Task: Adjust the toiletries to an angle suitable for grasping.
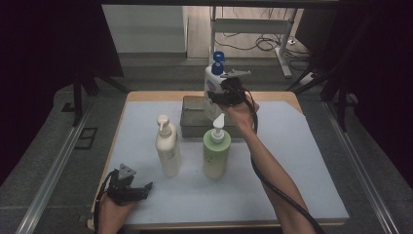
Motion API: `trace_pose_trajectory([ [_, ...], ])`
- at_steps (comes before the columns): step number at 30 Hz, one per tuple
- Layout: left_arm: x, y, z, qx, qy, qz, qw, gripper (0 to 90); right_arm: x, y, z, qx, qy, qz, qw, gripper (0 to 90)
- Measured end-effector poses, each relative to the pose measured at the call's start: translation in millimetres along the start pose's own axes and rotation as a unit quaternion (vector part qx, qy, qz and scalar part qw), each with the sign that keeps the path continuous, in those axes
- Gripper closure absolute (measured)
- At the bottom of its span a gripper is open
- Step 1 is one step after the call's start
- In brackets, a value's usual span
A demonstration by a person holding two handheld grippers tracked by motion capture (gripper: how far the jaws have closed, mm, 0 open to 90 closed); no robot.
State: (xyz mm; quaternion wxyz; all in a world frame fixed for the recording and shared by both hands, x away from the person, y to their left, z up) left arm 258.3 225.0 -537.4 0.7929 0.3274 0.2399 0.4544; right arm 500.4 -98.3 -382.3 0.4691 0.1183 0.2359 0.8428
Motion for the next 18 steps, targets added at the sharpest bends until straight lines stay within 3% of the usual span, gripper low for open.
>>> trace_pose_trajectory([
  [18, -0.1, -0.1, 0.1, 0.000, 0.001, 0.000, 1.0000, 12.1, 9.3, -20.0, -28.8, 0.026, 0.004, 0.014, 0.9996, 41.4],
])
Point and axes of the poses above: each handheld gripper's, and its own axes: y roughly backward along the jaws, z roughly out of its top, x roughly to its left, the point moved 2 cm from there along -y, roughly forward along the jaws, and after that the axes turned 4 degrees about -z, right-handed, at the moved point
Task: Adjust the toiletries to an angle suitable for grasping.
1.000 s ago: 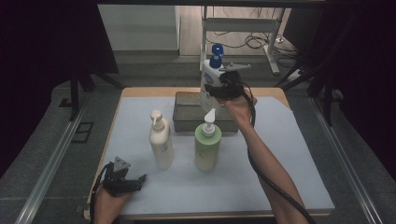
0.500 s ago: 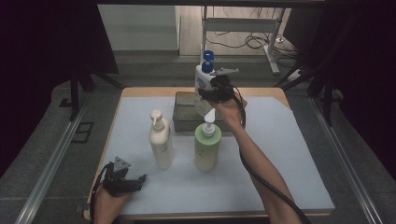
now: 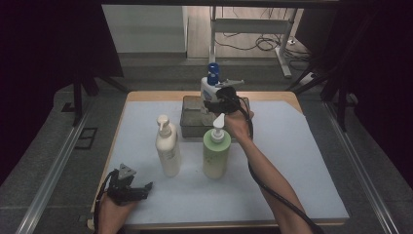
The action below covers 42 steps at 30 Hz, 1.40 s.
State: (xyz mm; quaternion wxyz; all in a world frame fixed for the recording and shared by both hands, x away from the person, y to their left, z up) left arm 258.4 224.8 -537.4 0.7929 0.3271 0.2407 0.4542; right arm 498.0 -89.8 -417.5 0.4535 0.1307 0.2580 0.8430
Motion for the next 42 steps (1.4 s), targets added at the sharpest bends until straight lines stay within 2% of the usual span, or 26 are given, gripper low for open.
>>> trace_pose_trajectory([
  [11, 0.1, -0.1, 0.1, 0.000, -0.001, 0.001, 1.0000, 12.1, 5.0, -1.6, -15.6, 0.008, 0.009, 0.014, 0.9998, 40.8],
  [19, -0.2, -0.2, 0.2, 0.000, 0.000, 0.000, 1.0000, 12.1, 6.5, 7.0, -19.2, 0.004, 0.019, 0.017, 0.9997, 40.2],
  [26, -0.1, -0.2, 0.1, 0.000, -0.001, 0.001, 1.0000, 12.1, 6.7, 3.1, -19.6, 0.000, 0.026, 0.018, 0.9995, 39.0],
  [31, 0.0, -0.2, 0.2, 0.000, -0.001, 0.001, 1.0000, 12.1, 4.1, 1.8, -18.7, 0.005, 0.013, 0.026, 0.9996, 38.0],
  [37, -0.1, -0.3, 0.2, 0.000, -0.001, 0.001, 1.0000, 12.1, -0.6, 9.4, -16.7, 0.006, 0.012, 0.036, 0.9993, 36.1],
  [42, -0.1, -0.3, 0.2, 0.000, -0.001, 0.001, 1.0000, 12.1, -5.9, 28.0, -19.5, 0.002, 0.022, 0.049, 0.9986, 38.9],
])
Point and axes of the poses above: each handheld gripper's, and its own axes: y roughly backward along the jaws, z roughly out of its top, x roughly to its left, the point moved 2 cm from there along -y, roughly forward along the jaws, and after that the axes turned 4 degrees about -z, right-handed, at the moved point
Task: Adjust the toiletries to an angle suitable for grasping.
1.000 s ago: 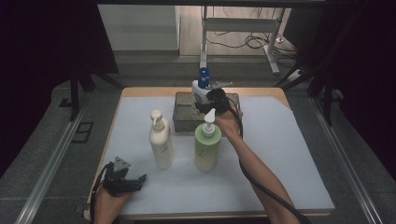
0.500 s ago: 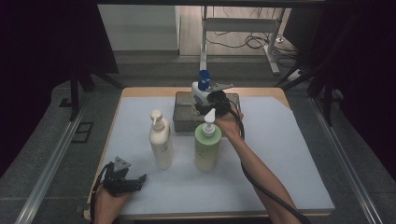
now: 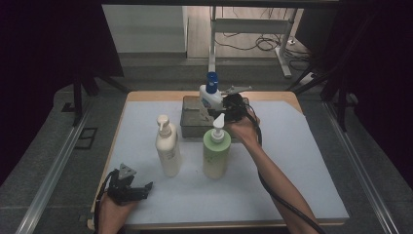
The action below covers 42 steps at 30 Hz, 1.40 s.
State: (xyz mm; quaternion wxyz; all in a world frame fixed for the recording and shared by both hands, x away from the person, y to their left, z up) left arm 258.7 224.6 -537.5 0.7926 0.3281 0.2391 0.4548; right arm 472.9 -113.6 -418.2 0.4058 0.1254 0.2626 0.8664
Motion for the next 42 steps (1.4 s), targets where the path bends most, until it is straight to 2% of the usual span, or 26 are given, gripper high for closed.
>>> trace_pose_trajectory([
  [5, 0.0, 0.0, 0.0, 0.000, 0.000, 0.000, 1.0000, 12.1, -7.8, 18.9, -4.6, -0.005, -0.005, 0.015, 0.9999, 44.0],
  [9, -0.1, 0.0, 0.0, 0.000, 0.000, 0.000, 1.0000, 12.1, -12.7, 31.2, -8.4, -0.004, 0.006, 0.016, 0.9999, 49.8],
  [16, -0.1, 0.0, 0.0, 0.000, 0.000, 0.000, 1.0000, 12.1, -20.6, 34.5, -13.6, 0.000, 0.010, 0.004, 0.9999, 62.1],
  [19, 0.0, 0.0, 0.1, 0.000, 0.001, 0.000, 1.0000, 12.1, -24.1, 31.4, -16.4, -0.001, 0.008, -0.011, 0.9999, 71.5],
  [27, 0.0, -0.1, 0.2, 0.000, 0.000, 0.000, 1.0000, 12.1, -31.6, 19.0, -15.6, 0.008, -0.017, -0.026, 0.9995, 89.2],
  [30, 0.0, -0.1, 0.2, 0.001, 0.002, -0.001, 1.0000, 12.1, -32.7, 9.9, -14.3, 0.021, -0.015, -0.033, 0.9991, 89.4],
  [33, 0.1, -0.1, 0.2, 0.001, 0.002, -0.001, 1.0000, 12.1, -34.0, 0.9, -13.8, 0.026, -0.026, -0.032, 0.9988, 89.4],
  [37, 0.1, -0.1, 0.2, 0.001, 0.001, -0.001, 1.0000, 12.1, -32.2, -11.6, -15.4, 0.034, -0.022, -0.041, 0.9984, 89.3],
  [42, 0.2, -0.1, 0.3, 0.001, 0.001, -0.001, 1.0000, 12.1, -29.2, -23.9, -21.3, 0.048, -0.031, -0.029, 0.9980, 89.3],
])
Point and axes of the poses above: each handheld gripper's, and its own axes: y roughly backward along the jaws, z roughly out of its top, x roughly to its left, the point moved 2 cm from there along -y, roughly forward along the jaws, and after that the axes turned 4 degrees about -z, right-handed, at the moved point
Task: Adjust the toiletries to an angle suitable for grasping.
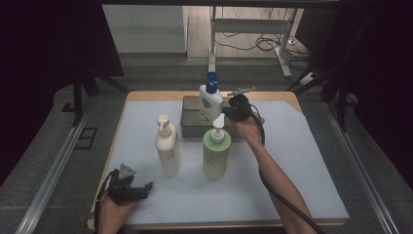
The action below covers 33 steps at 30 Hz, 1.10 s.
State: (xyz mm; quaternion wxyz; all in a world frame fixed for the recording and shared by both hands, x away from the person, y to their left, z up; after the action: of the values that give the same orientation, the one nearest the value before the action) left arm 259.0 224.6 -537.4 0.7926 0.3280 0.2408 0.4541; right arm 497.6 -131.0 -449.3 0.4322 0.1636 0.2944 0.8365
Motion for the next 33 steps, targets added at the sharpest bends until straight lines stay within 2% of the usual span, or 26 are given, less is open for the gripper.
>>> trace_pose_trajectory([
  [7, 0.0, -0.1, 0.1, 0.000, 0.000, 0.000, 1.0000, 12.1, -0.1, -10.6, -8.6, 0.019, -0.008, 0.001, 0.9998, 89.2],
  [14, 0.0, -0.1, 0.1, 0.000, 0.000, 0.000, 1.0000, 12.1, -0.5, -14.4, -12.1, 0.025, -0.015, 0.001, 0.9996, 89.2],
  [33, 0.0, -0.4, 0.2, 0.000, 0.000, 0.000, 1.0000, 12.1, 4.9, -22.2, -14.1, 0.037, -0.010, 0.005, 0.9992, 89.2],
])
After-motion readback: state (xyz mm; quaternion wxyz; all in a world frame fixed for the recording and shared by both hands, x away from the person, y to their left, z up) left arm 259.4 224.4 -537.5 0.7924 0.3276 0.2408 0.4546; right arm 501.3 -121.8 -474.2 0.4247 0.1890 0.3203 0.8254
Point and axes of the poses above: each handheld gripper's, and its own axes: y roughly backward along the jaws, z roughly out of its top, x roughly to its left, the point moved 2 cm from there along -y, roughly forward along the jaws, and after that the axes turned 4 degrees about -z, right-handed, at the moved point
